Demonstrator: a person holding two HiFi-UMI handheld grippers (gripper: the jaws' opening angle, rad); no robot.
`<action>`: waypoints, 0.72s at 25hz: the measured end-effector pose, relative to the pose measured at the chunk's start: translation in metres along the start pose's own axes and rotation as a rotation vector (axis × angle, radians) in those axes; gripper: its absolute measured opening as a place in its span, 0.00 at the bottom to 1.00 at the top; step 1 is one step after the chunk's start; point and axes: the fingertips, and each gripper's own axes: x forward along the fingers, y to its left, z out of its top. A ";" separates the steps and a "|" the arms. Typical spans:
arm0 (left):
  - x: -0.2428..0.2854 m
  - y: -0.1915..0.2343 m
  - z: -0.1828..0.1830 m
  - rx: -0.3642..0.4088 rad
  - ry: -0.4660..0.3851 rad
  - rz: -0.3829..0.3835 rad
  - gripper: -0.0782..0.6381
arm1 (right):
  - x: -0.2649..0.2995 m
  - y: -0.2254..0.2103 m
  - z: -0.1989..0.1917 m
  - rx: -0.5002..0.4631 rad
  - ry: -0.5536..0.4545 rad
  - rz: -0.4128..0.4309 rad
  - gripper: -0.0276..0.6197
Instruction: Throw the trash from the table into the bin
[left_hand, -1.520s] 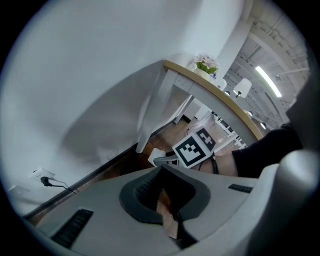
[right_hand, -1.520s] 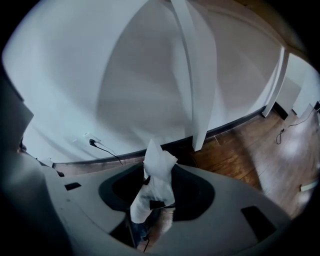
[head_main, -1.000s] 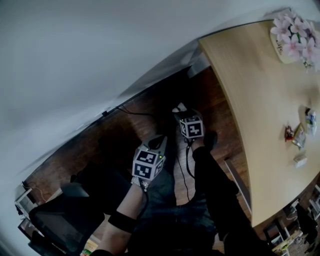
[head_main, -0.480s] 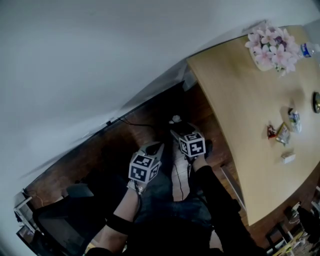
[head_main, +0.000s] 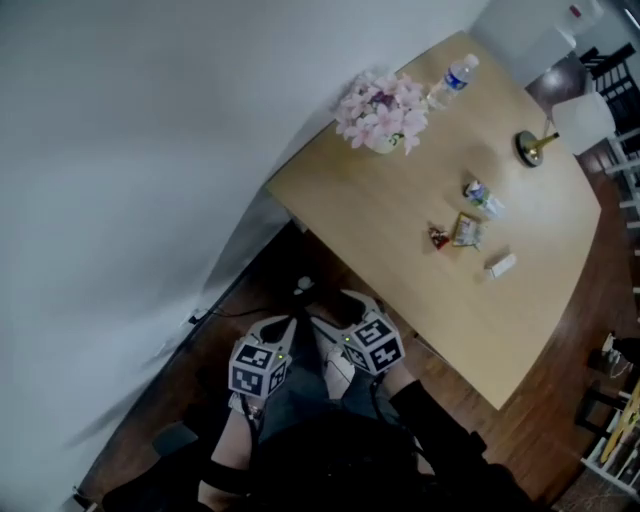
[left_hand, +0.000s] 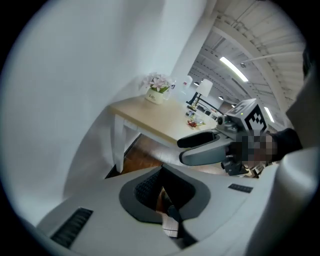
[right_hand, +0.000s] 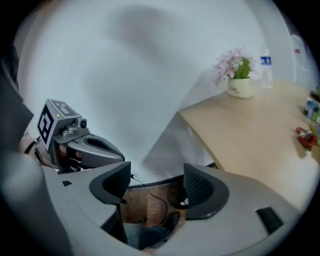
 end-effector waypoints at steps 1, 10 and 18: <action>-0.002 -0.010 0.009 0.024 0.002 -0.012 0.11 | -0.019 -0.003 0.002 0.025 -0.015 -0.019 0.56; 0.020 -0.107 0.045 0.151 0.051 -0.147 0.12 | -0.134 -0.056 -0.036 0.281 -0.097 -0.175 0.56; 0.048 -0.179 0.082 0.350 0.087 -0.250 0.12 | -0.185 -0.091 -0.025 0.311 -0.195 -0.288 0.56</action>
